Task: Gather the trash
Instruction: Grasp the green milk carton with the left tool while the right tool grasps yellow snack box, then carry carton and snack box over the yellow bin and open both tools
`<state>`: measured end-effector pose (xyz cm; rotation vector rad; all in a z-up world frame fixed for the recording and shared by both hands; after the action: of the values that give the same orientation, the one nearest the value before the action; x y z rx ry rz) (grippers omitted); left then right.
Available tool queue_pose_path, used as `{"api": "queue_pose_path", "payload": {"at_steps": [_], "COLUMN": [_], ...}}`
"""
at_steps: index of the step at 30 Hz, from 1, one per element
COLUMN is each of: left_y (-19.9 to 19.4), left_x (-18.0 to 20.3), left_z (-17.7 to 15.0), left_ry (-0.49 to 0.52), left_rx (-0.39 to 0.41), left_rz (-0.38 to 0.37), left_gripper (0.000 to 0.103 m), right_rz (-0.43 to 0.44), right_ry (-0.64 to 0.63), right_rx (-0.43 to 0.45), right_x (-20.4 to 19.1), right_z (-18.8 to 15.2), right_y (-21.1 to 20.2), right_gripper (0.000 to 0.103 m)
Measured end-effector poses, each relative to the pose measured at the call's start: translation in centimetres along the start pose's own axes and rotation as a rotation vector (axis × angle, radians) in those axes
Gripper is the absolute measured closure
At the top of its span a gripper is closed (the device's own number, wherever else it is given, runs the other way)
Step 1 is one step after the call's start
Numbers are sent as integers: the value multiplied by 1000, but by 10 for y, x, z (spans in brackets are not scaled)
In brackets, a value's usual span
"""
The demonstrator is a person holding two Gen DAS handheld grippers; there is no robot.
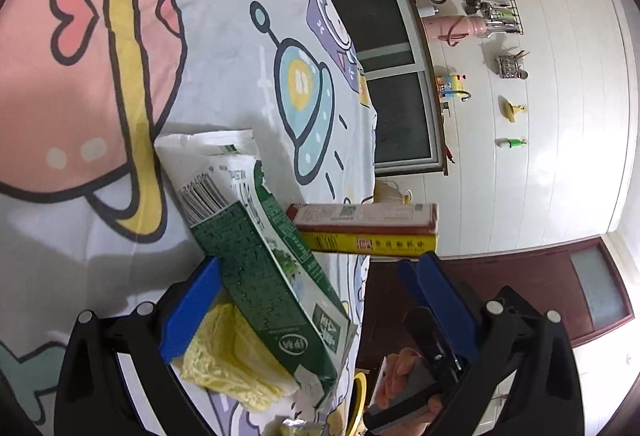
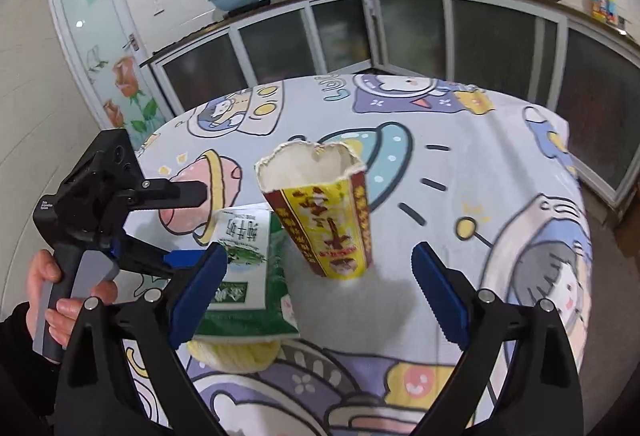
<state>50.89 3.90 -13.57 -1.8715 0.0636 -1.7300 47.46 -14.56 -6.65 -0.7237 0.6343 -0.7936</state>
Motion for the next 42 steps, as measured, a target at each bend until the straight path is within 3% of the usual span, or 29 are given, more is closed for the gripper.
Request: {"api": "queue_pose_path", "payload": {"at_steps": [8, 10, 11, 13, 14, 15, 16, 17, 21, 30, 42], "left_y": [17, 20, 21, 21, 21, 22, 22, 24, 25, -13, -84], "left_x": [-3, -6, -6, -8, -10, -14, -18, -23, -26, -6, 15], "left_z": [11, 16, 18, 20, 21, 21, 23, 24, 25, 15, -32], "left_ry": [-9, -21, -22, -7, -3, -10, -20, -33, -18, 35, 104], "left_rx": [-15, -9, 1, 11, 16, 13, 12, 9, 19, 63, 134], "left_rz": [40, 44, 51, 91, 106, 108, 111, 103, 105, 87, 61], "left_gripper": [9, 10, 11, 35, 40, 53, 73, 79, 81, 84, 85], "right_rz": [49, 77, 72, 55, 56, 62, 70, 68, 58, 29, 23], "right_ry": [16, 23, 22, 26, 30, 37, 41, 45, 80, 108, 120], "right_rx": [-58, -75, -82, -81, -76, -73, -70, -61, -41, 35, 92], "right_x": [13, 14, 14, 17, 18, 19, 19, 19, 23, 26, 9], "right_z": [14, 15, 15, 15, 15, 15, 15, 16, 17, 21, -13], "right_y": [34, 43, 45, 49, 49, 49, 49, 48, 46, 1, -73], "right_gripper": [18, 40, 45, 51, 52, 56, 60, 63, 70, 72, 72]}}
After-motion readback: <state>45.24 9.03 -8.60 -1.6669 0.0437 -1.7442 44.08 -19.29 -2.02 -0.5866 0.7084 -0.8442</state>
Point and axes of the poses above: each gripper's, at about its wrist camera, not at the fingertips, and y roughly the way its jaws point, x to its right, z to its top, the point moved 7 cm from there along y, roughly the way its jaws point, and after that the axes turned 10 degrees about -x, right-handed, at the moved point
